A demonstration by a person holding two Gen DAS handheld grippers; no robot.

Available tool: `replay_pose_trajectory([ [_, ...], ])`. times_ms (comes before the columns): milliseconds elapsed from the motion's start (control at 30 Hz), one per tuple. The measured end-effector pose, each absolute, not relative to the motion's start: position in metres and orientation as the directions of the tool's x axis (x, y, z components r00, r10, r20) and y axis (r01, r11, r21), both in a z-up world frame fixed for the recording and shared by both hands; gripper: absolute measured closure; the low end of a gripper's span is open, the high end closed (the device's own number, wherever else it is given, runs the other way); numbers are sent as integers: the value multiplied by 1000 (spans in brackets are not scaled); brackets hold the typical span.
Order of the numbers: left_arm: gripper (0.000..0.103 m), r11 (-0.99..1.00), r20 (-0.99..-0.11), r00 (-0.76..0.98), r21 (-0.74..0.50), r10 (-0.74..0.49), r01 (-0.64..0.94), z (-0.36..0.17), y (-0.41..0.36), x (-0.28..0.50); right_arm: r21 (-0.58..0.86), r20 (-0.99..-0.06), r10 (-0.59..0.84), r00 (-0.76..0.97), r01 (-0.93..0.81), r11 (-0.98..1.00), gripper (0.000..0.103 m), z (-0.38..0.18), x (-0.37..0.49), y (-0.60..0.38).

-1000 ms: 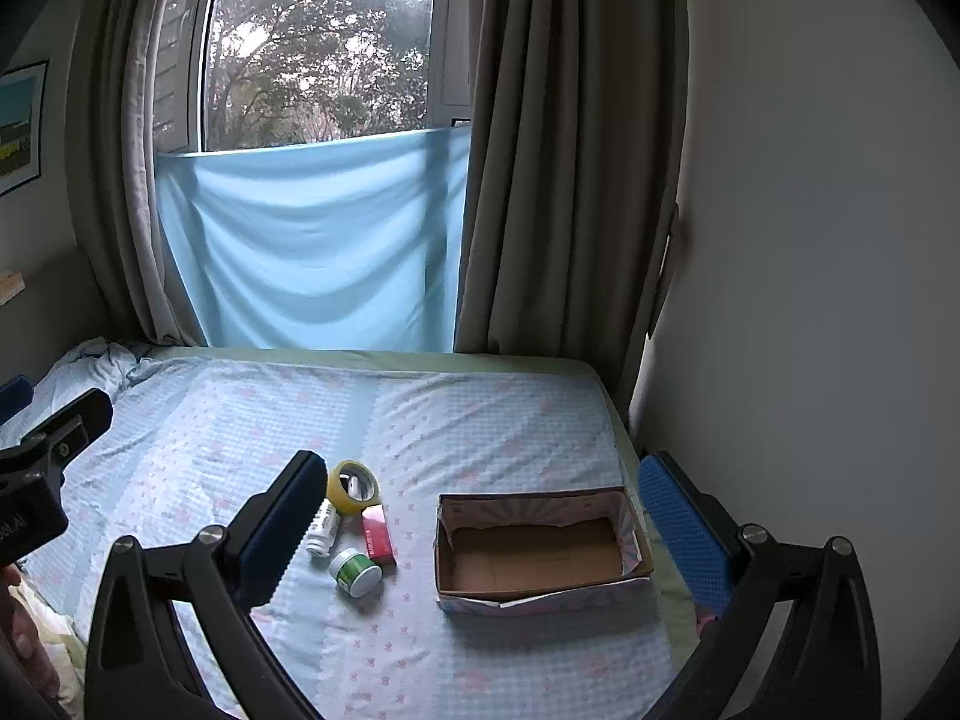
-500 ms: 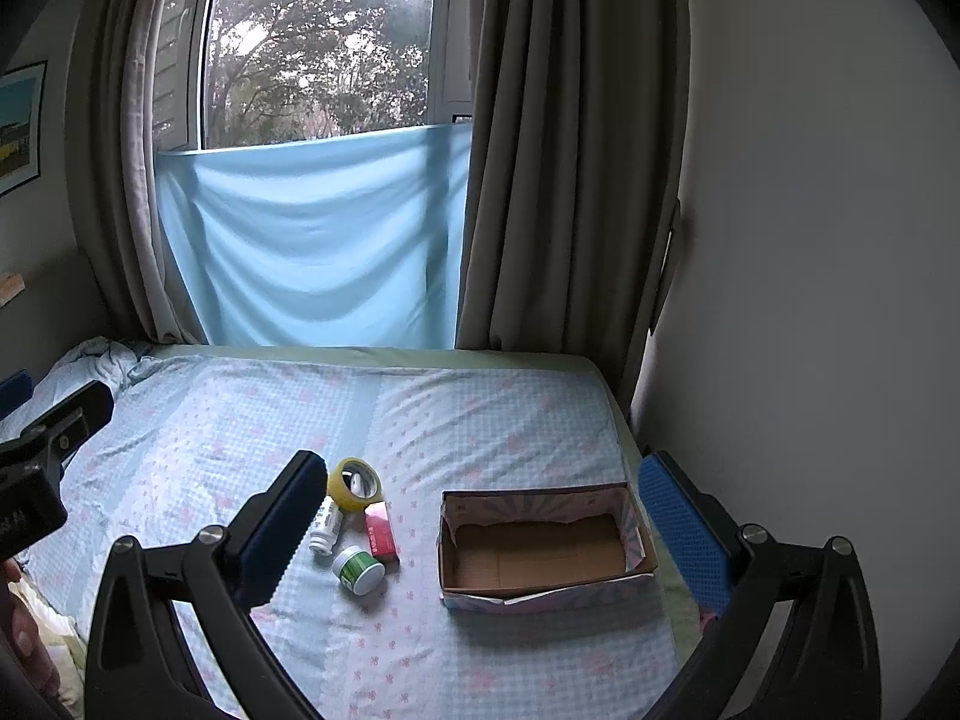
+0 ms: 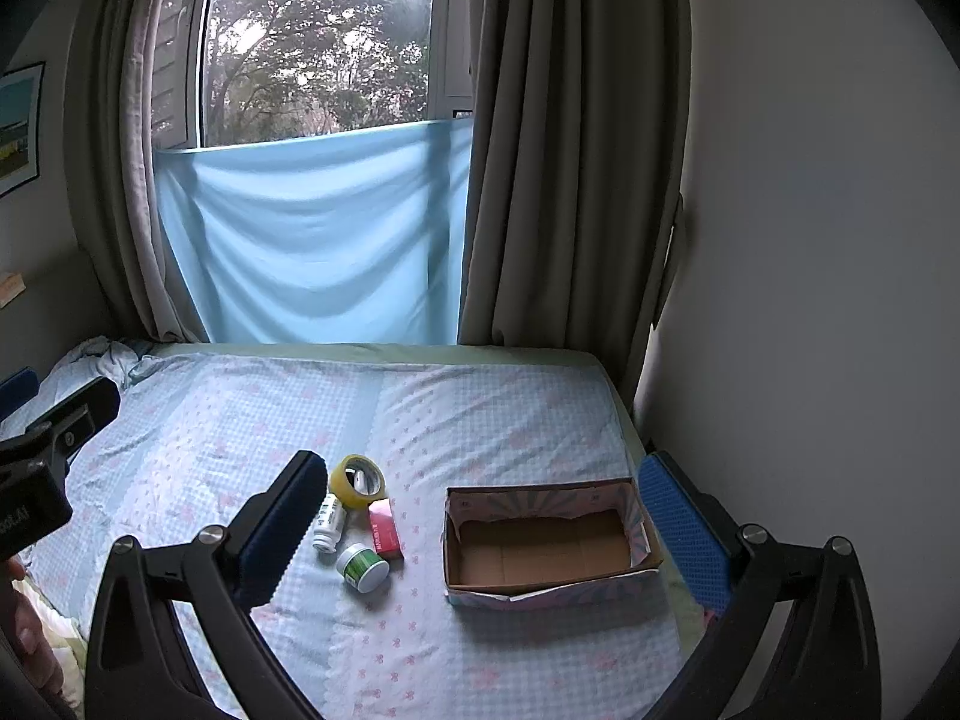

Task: Organize rigid objects

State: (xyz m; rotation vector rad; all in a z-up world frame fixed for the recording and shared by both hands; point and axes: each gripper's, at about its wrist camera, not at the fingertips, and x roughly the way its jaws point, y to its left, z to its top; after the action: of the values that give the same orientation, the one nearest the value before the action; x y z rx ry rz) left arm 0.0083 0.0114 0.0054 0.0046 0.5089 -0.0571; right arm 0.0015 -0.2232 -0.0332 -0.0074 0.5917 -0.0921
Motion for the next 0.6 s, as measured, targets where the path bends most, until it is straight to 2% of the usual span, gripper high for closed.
replay_pose_trajectory([
  [600,1,998,-491,869,-10,-57,60,8,15,15,-17,-553,-76,830,80,997,0,-33,5,-221],
])
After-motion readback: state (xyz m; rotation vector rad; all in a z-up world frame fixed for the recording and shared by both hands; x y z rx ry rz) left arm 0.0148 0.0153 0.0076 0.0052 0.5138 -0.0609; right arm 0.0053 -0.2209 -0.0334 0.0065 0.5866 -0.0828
